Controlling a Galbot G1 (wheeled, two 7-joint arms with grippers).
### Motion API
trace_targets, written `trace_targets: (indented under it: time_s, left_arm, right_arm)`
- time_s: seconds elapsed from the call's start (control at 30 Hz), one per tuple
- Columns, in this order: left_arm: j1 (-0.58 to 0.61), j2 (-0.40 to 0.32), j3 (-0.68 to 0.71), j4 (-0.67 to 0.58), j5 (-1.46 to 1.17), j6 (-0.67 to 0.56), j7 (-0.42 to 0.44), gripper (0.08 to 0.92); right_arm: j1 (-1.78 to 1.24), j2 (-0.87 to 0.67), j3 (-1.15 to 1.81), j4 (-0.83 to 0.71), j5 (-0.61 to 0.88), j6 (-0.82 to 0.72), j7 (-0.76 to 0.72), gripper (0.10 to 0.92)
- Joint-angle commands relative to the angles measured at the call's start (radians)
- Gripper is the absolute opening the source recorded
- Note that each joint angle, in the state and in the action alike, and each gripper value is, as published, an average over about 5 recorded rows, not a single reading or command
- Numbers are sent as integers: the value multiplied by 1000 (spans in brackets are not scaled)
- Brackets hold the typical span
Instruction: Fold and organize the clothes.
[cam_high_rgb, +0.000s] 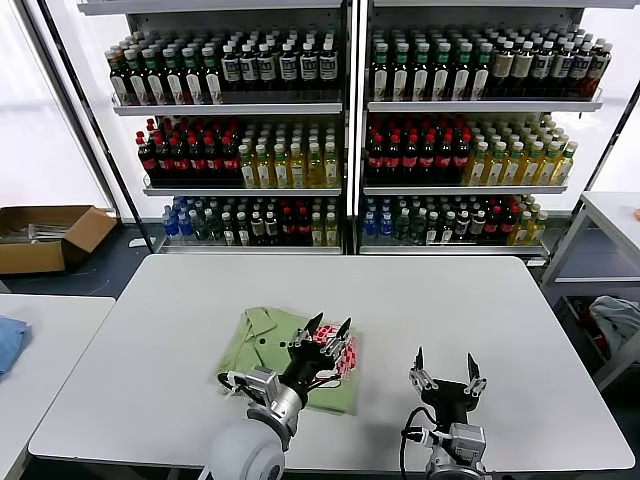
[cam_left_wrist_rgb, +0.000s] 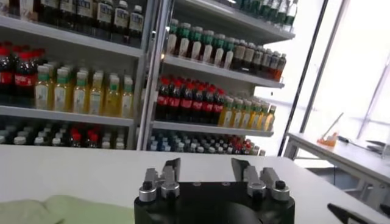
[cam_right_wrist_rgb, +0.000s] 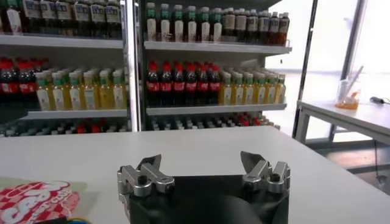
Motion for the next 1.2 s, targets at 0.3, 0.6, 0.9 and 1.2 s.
trace_targets:
  time_s: [0.3, 0.6, 0.9, 1.2]
  left_arm:
    - [41, 109, -219, -25, 188, 44, -57, 814]
    - [70, 120, -260, -22, 187, 43, -66, 823]
    - [68, 116, -250, -4, 187, 43, -68, 823]
    - [73, 115, -250, -6, 177, 45, -75, 823]
  right_arm:
    - [288, -26, -144, -153, 543, -244, 97, 823]
    - [336, 68, -189, -261, 554, -226, 117, 823]
    - [312, 97, -218, -284, 519, -213, 116, 742]
    - [285, 91, -236, -263, 492, -212, 121, 482]
